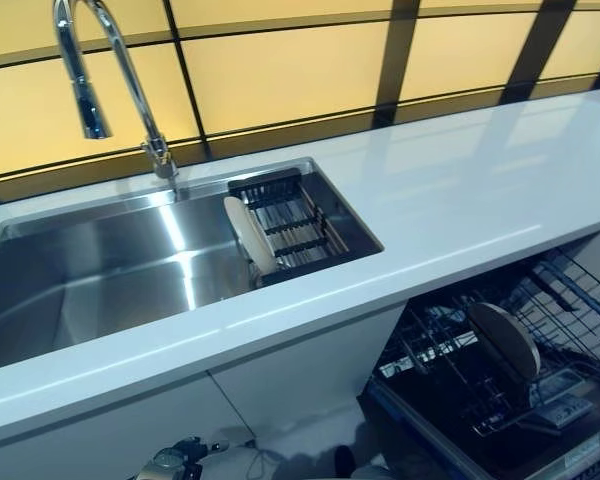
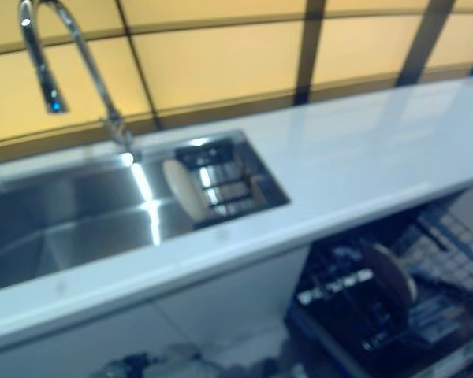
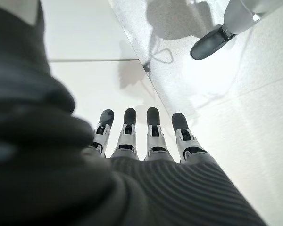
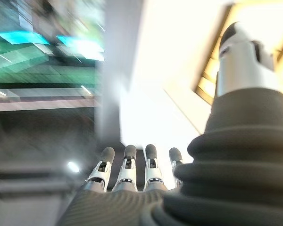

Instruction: Take plates into dishwasher

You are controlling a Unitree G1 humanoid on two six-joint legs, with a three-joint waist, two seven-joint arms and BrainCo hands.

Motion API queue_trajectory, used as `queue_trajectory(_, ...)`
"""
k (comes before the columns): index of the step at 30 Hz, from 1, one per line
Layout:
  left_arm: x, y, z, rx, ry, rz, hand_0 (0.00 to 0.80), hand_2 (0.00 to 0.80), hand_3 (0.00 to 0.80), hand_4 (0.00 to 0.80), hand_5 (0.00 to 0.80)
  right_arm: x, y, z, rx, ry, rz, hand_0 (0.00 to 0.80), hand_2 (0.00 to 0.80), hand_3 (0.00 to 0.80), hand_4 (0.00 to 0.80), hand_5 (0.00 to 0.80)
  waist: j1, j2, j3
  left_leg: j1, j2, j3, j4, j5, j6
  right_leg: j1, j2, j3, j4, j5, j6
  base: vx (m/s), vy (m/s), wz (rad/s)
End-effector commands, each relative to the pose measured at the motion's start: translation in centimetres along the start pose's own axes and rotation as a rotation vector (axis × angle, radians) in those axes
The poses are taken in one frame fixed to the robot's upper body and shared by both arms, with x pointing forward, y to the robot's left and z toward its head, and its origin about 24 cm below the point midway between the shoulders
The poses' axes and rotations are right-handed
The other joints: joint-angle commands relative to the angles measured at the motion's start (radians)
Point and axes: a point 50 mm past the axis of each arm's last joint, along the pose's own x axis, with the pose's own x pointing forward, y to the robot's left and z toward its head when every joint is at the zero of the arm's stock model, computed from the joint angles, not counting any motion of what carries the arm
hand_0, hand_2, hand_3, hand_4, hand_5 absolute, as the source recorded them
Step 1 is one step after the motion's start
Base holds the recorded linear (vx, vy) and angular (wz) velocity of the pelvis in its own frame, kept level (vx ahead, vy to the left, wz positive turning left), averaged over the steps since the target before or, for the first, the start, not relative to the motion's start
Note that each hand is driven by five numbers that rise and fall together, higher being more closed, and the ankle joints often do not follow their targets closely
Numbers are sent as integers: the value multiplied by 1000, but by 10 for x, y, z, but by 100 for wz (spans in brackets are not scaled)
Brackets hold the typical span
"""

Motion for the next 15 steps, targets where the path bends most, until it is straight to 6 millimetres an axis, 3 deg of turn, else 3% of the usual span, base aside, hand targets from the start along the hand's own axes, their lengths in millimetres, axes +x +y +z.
queue_trajectory(1,-2,24,-3,-3,4,79,0,0,0,0,0,6,-43,31,-70,-203,-135,0,0,0,0,0,59,-87,11,-3,-36,-65,4,-6,33,44,-7,-25,3,-51,80,51,-45,28)
queue_trajectory(8,-2,26,-17,-40,37,104,0,0,0,0,0,-3,-72,80,-27,-471,-221,0,0,0,0,0,113,-102,29,-41,-35,-114,4,12,28,45,-14,-76,3,-57,79,27,-40,31)
queue_trajectory(15,-2,26,-6,-83,10,121,0,0,0,0,0,-15,-95,115,-15,-599,-348,0,0,0,0,0,155,-102,93,-115,-30,-147,4,41,17,12,-16,-117,3,-55,83,-99,-37,25)
